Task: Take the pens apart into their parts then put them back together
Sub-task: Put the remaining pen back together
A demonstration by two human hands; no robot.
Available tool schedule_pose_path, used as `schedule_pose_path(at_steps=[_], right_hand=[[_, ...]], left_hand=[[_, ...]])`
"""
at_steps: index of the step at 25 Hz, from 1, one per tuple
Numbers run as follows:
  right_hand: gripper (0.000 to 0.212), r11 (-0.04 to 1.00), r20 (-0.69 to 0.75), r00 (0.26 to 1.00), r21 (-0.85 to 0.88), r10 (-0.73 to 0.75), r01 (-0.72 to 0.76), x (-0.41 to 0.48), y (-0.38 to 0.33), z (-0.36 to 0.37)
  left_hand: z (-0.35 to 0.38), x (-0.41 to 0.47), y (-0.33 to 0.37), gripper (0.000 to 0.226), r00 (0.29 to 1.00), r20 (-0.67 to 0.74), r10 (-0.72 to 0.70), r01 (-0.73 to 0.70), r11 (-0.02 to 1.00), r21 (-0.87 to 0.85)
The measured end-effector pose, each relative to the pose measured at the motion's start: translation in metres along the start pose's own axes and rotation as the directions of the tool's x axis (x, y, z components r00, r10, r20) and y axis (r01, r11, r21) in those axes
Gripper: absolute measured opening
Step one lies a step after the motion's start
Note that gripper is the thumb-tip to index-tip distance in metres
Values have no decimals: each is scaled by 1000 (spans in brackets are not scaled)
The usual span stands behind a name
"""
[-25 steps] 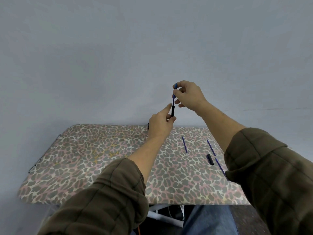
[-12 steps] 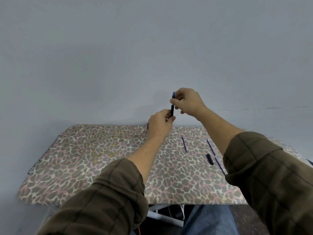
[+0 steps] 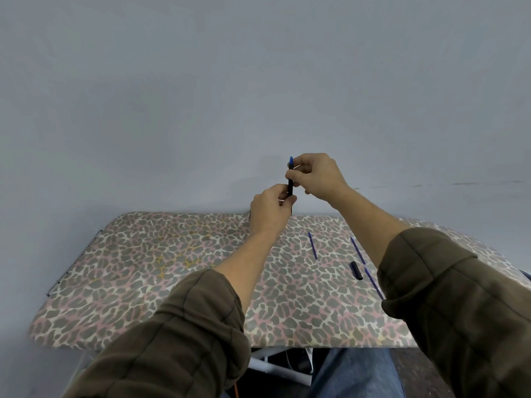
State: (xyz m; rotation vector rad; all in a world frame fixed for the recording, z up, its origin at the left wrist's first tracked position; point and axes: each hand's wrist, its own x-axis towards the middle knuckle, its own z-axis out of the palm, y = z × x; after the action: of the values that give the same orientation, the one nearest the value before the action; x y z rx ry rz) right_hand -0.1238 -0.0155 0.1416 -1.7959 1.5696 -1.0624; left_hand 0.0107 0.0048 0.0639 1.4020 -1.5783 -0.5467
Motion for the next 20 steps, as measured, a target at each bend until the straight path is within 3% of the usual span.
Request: schedule_pose_path(at_steps=[5, 10, 14, 17, 20], right_hand=[[17, 994, -81, 997, -107, -6, -3, 2, -3, 3], [40, 997, -74, 996, -51, 50, -54, 0, -7, 4], [20, 994, -20, 1000, 105, 20, -18, 1, -9, 0], [7, 998, -36, 999, 55, 0, 2, 5, -8, 1], [23, 1000, -80, 997, 28, 12, -10, 7, -5, 3]], left_hand=[[-3, 0, 2, 14, 1000, 16, -11, 11, 1000, 10], [-6, -1, 5, 15, 1000, 14, -5, 5, 1000, 10], [-10, 2, 7, 16, 1000, 9, -14, 14, 1000, 5], [-11, 2, 8, 14, 1000, 10, -16, 16, 1000, 7], [-12, 1, 7, 14, 1000, 11, -19, 19, 1000, 12]])
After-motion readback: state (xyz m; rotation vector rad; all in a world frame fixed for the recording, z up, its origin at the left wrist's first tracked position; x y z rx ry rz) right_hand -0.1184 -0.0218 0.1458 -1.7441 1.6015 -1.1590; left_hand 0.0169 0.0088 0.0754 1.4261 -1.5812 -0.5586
